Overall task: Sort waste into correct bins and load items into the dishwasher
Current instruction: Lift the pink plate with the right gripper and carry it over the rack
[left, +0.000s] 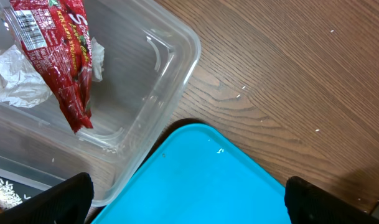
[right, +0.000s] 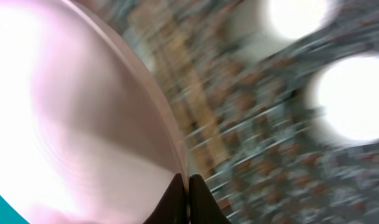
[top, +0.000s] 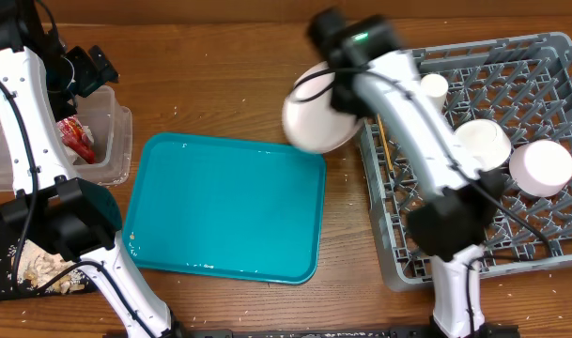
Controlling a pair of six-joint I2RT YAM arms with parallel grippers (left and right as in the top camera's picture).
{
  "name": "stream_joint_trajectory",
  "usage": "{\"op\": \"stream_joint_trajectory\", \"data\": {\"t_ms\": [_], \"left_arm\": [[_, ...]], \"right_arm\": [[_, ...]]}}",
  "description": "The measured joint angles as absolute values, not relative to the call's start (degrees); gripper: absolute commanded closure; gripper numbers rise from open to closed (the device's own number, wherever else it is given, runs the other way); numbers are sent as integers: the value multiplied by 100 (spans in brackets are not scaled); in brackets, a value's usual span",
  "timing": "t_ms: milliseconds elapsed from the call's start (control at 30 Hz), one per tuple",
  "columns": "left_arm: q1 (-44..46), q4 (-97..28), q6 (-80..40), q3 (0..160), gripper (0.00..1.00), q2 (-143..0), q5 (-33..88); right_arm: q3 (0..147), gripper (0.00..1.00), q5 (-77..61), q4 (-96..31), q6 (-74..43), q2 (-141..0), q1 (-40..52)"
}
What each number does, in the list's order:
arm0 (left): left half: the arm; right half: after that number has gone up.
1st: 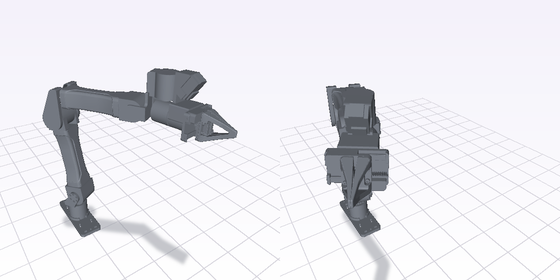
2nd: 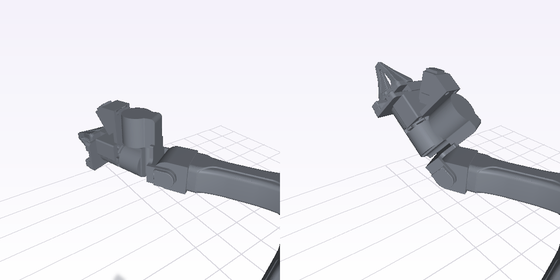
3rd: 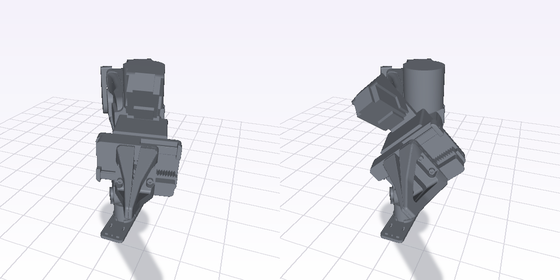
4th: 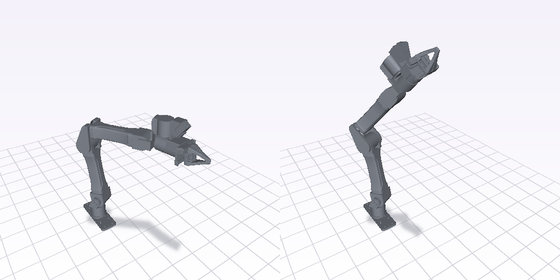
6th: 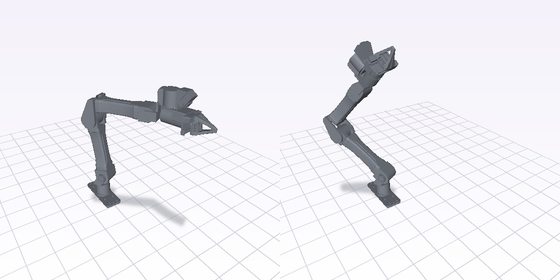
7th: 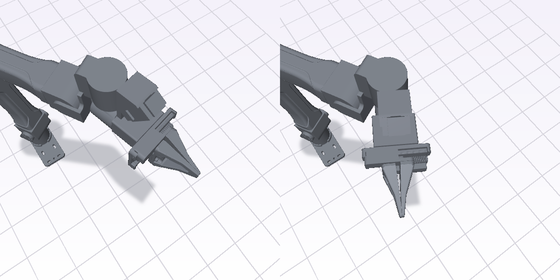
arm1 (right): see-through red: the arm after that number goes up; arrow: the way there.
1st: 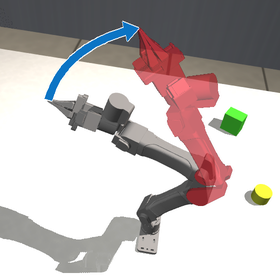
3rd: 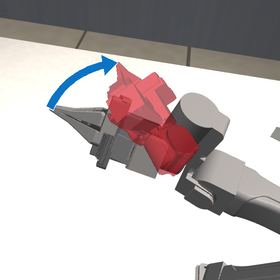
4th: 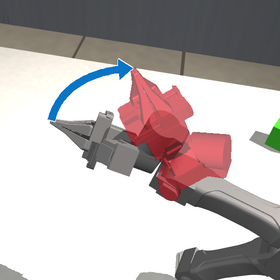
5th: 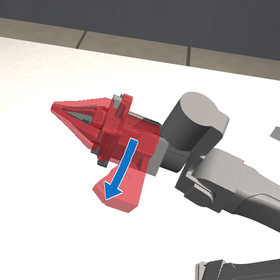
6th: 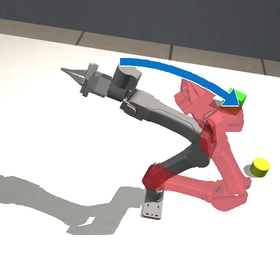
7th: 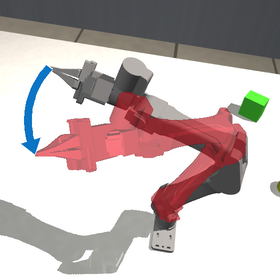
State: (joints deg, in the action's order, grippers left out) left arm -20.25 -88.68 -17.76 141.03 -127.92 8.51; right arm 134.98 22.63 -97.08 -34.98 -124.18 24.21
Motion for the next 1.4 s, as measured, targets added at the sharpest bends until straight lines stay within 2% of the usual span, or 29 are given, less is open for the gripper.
{"op": "stream_joint_trajectory", "data": {"t_ms": [133, 233, 633, 967, 1267, 1367, 1400], "left_arm": [[-2025, -8868, -1778, 14103, 0, -12792, 849], [-2025, -8868, -1778, 14103, 0, -12792, 849], [-2025, -8868, -1776, 14103, 0, -12792, 849], [-2025, -8868, -1778, 14103, 0, -12792, 849], [-2025, -8868, -1776, 14103, 0, -12792, 849], [-2025, -8868, -1776, 14103, 0, -12792, 849], [-2025, -8868, -1776, 14103, 0, -12792, 851]], "right_arm": [[13600, 96, 3124, -9714, -3229, -11861, 1544], [13607, 96, 3350, -9675, -2969, -11885, 1269], [13255, 96, 4211, -8735, -2386, -11898, 1002], [12433, 96, 3927, -7970, -1769, -11911, 904], [11832, 96, 4381, -7811, -1638, -11952, 943], [11832, 91, 4438, -7915, -1658, -11952, 1079], [11832, 83, 4456, -7937, -1691, -11952, 1151]]}}
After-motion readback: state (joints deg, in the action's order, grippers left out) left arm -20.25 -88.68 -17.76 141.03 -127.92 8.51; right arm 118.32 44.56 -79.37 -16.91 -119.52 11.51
